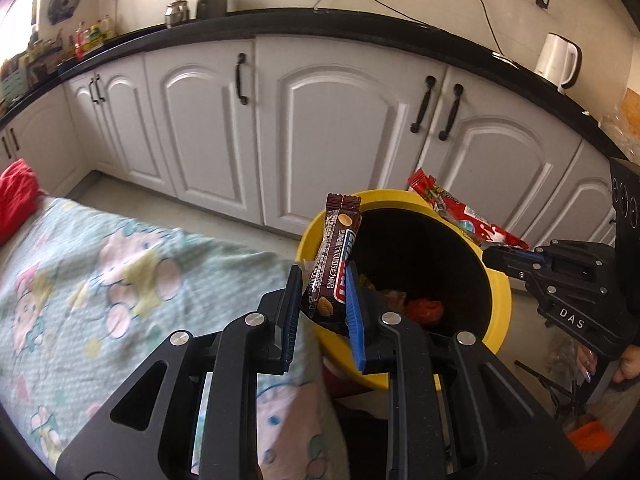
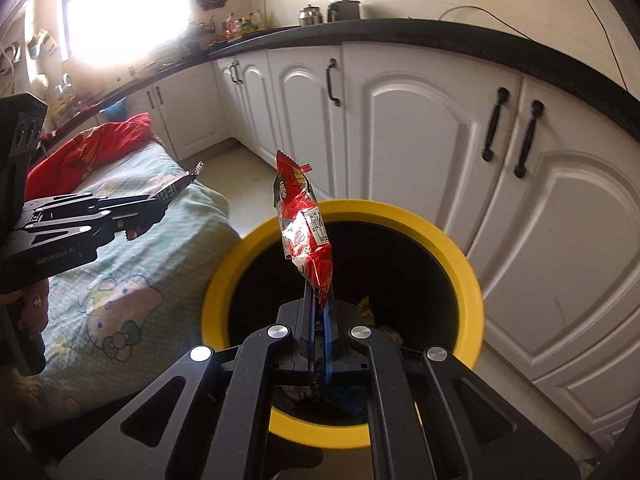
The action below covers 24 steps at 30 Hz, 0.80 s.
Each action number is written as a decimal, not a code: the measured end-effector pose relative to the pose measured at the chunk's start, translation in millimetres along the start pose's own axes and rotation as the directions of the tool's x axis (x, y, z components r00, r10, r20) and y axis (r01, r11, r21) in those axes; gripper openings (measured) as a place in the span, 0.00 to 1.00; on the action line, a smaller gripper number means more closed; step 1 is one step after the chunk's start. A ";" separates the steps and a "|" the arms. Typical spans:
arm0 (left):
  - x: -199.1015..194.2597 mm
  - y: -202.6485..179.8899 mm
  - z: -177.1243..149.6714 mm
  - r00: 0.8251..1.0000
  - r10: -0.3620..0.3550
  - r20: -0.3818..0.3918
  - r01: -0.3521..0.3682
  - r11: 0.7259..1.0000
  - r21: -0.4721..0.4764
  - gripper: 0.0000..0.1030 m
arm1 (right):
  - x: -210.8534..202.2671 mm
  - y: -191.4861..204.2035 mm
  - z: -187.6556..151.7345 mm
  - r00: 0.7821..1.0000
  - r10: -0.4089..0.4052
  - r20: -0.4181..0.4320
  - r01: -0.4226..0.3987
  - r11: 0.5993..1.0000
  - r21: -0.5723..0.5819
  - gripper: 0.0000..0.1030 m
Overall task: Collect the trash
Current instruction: 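Carry the chocolate bar and red wrapper over the yellow bin with both tools, then open both tools to drop the chocolate bar and red wrapper into the bin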
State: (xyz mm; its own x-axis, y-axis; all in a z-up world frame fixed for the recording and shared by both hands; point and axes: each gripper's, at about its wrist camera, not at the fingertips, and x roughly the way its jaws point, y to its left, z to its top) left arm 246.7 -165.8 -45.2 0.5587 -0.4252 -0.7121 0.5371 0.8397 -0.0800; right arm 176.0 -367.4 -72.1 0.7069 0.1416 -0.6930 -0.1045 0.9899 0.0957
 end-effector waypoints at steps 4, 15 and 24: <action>12.4 -12.5 4.3 1.000 -0.019 -0.013 0.019 1.000 0.015 0.15 | 2.7 -11.2 -5.8 1.000 -0.015 -0.015 0.015 1.000 0.018 0.03; 47.0 -36.4 10.7 0.998 -0.045 -0.053 0.048 0.998 0.050 0.15 | 18.4 -32.6 -24.2 0.996 -0.042 -0.074 0.047 0.997 0.067 0.04; 70.3 -39.2 11.1 0.996 -0.034 -0.088 0.039 0.998 0.055 0.19 | 25.4 -37.5 -28.9 0.995 -0.044 -0.093 0.052 0.995 0.086 0.10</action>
State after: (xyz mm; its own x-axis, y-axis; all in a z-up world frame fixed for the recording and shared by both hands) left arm 272.0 -232.4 -84.3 0.4822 -0.4226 -0.7674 0.5925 0.8026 -0.0697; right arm 177.7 -401.1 -113.9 0.6426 0.0973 -0.7600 -0.0074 0.9926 0.1208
